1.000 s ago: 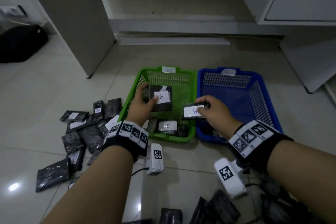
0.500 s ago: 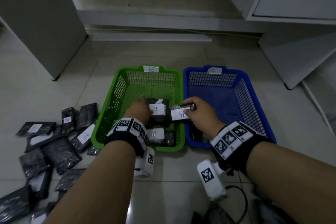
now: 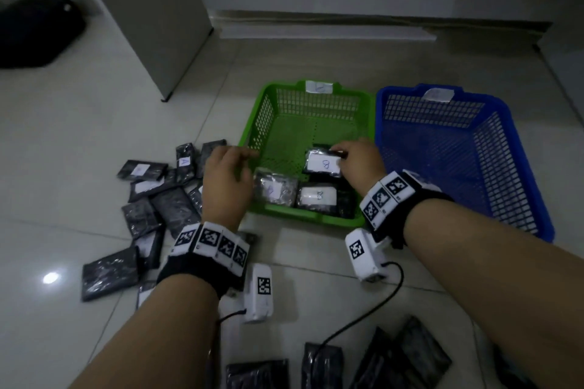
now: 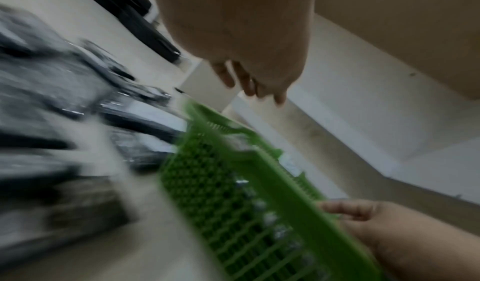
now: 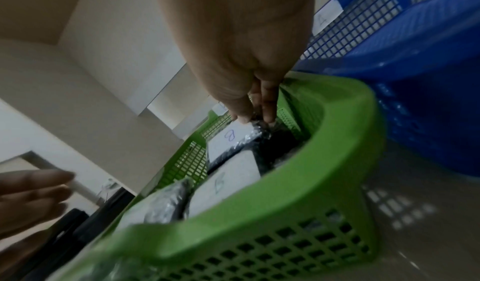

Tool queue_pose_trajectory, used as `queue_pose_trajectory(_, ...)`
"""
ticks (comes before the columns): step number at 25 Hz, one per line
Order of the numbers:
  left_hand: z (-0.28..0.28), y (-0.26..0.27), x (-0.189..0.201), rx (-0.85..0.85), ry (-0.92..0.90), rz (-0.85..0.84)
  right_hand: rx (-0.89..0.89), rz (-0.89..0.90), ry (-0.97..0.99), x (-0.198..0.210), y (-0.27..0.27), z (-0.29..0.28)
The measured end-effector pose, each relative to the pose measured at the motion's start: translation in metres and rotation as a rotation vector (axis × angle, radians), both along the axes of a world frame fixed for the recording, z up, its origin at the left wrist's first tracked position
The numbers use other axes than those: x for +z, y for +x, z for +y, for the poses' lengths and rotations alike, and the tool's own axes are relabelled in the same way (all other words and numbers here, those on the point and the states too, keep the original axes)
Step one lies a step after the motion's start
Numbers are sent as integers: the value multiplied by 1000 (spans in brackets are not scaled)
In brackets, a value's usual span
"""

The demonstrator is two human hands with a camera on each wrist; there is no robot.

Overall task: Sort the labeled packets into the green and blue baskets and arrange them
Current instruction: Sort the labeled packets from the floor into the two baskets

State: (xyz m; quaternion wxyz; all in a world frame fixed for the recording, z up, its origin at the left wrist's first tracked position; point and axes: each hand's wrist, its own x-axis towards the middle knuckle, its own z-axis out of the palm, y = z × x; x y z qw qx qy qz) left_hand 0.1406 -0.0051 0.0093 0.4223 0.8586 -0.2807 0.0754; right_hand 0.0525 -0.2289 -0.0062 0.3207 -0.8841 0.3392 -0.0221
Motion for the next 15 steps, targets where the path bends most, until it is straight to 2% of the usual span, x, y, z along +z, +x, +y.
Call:
queue_pose_trajectory(3, 58, -18, -18, 139, 3, 16, 63, -15, -142, 0, -8, 19)
queue_pose_trajectory(5, 90, -33, -38, 152, 184, 106, 99, -147, -168, 3, -13, 40)
queue_pose_trajectory(8, 122, -48, -58, 140, 599, 338, 227, -369, -107, 16, -18, 89)
queue_pose_trajectory(10, 133, -49, -61, 61, 663, 404, 380, -458, -61, 18, -21, 124)
queue_pose_trajectory(12, 140, -45, -61, -16, 709, 386, 507, -393, 0, 10, -23, 155)
queue_pose_trajectory(15, 149, -39, -61, -68, 777, 305, 660, -81, -2, -17, -16, 181)
